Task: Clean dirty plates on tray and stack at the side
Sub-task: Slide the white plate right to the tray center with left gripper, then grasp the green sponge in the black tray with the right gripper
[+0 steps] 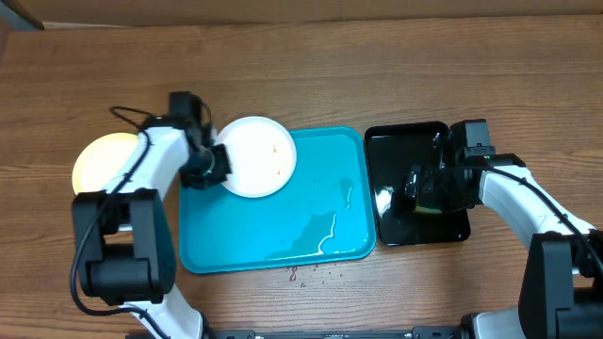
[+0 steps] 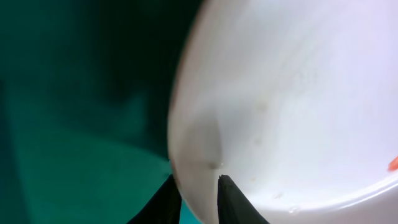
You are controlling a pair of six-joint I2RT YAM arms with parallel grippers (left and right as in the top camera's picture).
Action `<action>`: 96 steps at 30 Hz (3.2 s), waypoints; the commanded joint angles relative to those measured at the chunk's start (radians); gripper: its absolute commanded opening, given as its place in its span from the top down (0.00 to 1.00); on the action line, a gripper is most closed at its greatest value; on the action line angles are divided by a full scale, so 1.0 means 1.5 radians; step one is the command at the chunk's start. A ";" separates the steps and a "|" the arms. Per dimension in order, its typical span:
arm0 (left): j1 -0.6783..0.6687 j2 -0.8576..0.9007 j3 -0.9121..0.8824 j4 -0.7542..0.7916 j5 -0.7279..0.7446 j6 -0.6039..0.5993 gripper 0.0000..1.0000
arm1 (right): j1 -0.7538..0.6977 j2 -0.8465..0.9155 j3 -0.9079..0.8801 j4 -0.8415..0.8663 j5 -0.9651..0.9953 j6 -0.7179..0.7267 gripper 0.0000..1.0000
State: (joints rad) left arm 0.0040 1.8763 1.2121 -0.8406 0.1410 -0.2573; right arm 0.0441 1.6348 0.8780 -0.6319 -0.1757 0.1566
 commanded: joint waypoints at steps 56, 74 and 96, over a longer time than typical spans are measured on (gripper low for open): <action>-0.142 0.007 -0.022 0.010 -0.074 -0.122 0.75 | 0.001 0.000 -0.001 0.002 0.004 -0.001 0.00; -0.149 0.007 -0.052 0.012 -0.078 -0.130 0.96 | 0.001 0.000 -0.001 0.002 0.004 -0.001 0.00; -0.151 0.007 -0.051 0.045 -0.010 -0.107 0.44 | 0.008 0.000 -0.001 -0.067 -0.111 -0.023 0.00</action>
State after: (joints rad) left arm -0.2161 1.8679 1.1469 -0.7918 0.1387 -0.5072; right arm 0.0486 1.6348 0.8768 -0.7326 -0.3790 0.1356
